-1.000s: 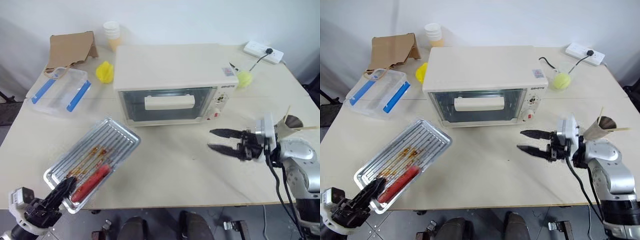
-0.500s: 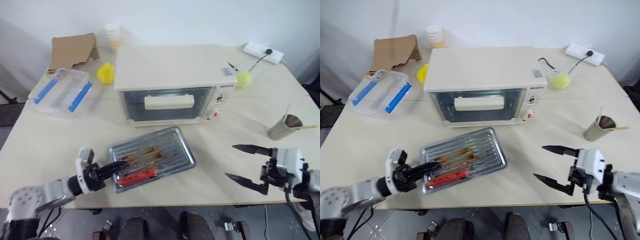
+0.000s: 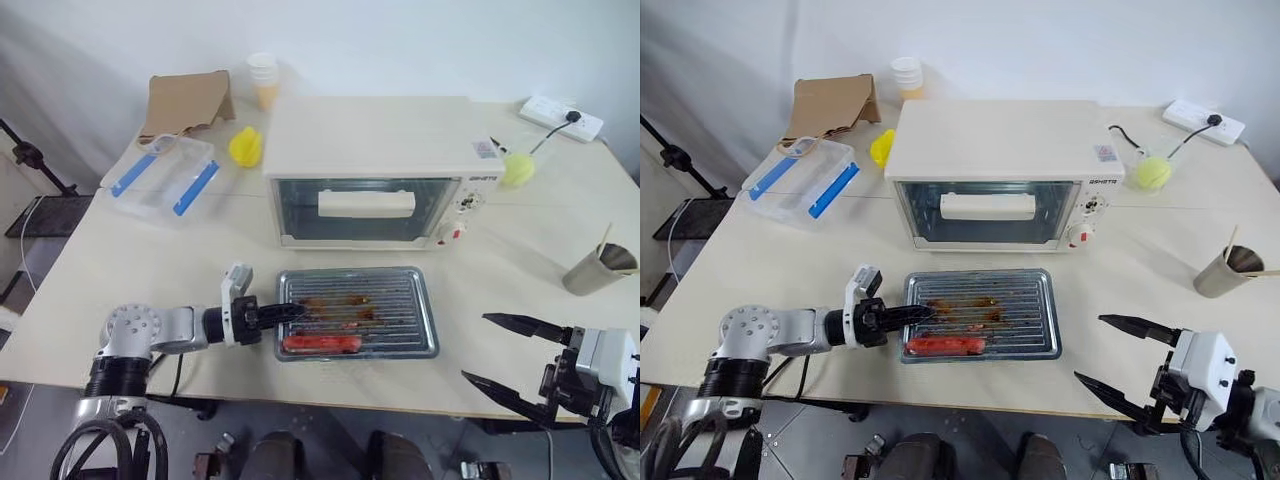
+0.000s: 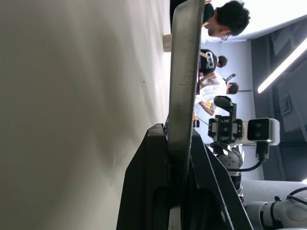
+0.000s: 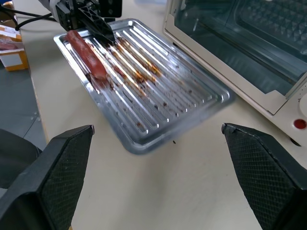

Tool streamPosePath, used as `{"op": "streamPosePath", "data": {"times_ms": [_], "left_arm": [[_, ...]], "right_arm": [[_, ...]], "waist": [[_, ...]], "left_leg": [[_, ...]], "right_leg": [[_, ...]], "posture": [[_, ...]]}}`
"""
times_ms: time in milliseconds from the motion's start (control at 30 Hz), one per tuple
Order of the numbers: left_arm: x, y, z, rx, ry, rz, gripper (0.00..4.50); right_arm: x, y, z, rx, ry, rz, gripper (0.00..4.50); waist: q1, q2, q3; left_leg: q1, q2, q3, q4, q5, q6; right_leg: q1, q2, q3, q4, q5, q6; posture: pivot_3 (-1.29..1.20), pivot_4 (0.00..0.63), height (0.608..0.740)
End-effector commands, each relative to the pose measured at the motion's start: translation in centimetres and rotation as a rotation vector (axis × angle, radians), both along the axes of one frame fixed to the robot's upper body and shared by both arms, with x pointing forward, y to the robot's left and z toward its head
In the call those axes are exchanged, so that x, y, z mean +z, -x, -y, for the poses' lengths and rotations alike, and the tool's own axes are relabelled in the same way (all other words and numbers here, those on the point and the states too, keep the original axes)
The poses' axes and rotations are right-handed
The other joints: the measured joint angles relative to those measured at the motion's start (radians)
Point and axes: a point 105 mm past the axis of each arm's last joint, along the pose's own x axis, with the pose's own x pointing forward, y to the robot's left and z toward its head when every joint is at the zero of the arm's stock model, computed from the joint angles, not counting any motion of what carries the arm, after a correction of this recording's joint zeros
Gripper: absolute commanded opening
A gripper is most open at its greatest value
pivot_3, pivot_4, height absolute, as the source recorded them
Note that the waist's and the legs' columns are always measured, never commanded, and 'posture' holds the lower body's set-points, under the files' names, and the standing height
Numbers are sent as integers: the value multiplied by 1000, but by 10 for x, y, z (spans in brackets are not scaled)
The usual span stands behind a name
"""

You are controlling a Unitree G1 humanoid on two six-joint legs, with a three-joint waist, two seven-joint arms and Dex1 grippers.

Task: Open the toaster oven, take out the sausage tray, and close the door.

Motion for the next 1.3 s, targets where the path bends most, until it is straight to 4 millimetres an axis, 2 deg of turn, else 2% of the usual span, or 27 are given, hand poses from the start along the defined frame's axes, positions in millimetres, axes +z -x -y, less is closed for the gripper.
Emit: {"op": "streamPosePath", "data": {"times_ms": [33,200,400,433,600,700,833,933,1000,1100,1167,1233,1300], "left_arm": [[-30,9,15,-57,-98,-121,0],[-38,4,30,-77,-232,-105,0],[-37,-2,41,-37,-251,-74,0],[-37,-3,42,-30,-259,-63,631],[-27,-9,44,6,-239,-9,2030],[-18,-10,37,13,-256,66,2805],[-9,-5,12,17,-350,245,3866],[-5,-7,-11,54,-396,371,4468],[-3,-7,-22,52,-419,434,4468],[3,-5,-60,44,-503,648,4468],[7,-5,-74,46,-521,731,4468],[28,1,-92,42,-452,919,4468],[41,9,-110,20,-427,1072,4468]], "right_arm": [[10,4,-4,-3,-4,43,4469],[10,6,-4,-8,-3,38,4469],[9,7,-6,-8,-5,36,4469],[9,7,-6,-7,-6,36,4500],[9,6,-7,2,-7,31,4500],[8,5,-8,9,-9,29,4500],[6,3,-8,16,-9,30,4500],[5,2,-8,20,-9,30,4500],[4,1,-7,23,-9,30,4500],[3,-2,-7,32,-15,31,4500],[3,-3,-6,36,-21,34,4500],[4,-3,-6,52,-66,1,4500],[4,-3,-6,70,-84,-22,4500]], "waist": [[1,1,-1],[8,6,-4],[23,8,-5],[24,8,-5],[24,7,-4],[22,0,-5],[-5,-4,-4],[-31,-4,-4],[-45,-4,-4],[-66,-5,-3],[-71,-6,-2],[-68,-4,-1],[-63,-5,0]], "left_leg": [[0,-1,-1,0,0,0],[3,-3,-10,0,1,2],[2,-11,-15,-1,1,2],[2,-12,-15,-1,1,2],[0,-14,-16,-1,2,3],[-2,-15,-18,-1,2,3],[-2,-14,-18,-2,0,0],[0,-12,-18,-5,0,-3],[1,-10,-17,-7,1,-6],[3,-2,-15,-9,1,-9],[5,2,-13,-10,0,-12],[8,4,-12,-16,1,-14],[3,6,-10,-17,3,-11]], "right_leg": [[0,0,0,0,0,0],[11,-2,-1,-6,0,1],[14,-13,-2,-7,2,4],[14,-14,-2,-7,2,5],[14,-15,-2,-10,5,9],[13,-15,-5,-11,5,9],[13,-12,-6,-13,5,9],[13,-10,-7,-13,4,8],[13,-8,-8,-13,3,6],[12,-1,-7,-13,2,3],[11,3,-6,-12,0,-1],[10,4,-6,-10,-2,-5],[0,4,-6,-7,-4,-7]], "posture": [[0,150,740],[0,150,740],[0,150,740],[0,150,740],[0,150,740],[0,150,740],[0,150,740],[0,150,740],[0,150,740],[0,150,740],[0,150,740],[0,150,740],[0,150,740]]}}
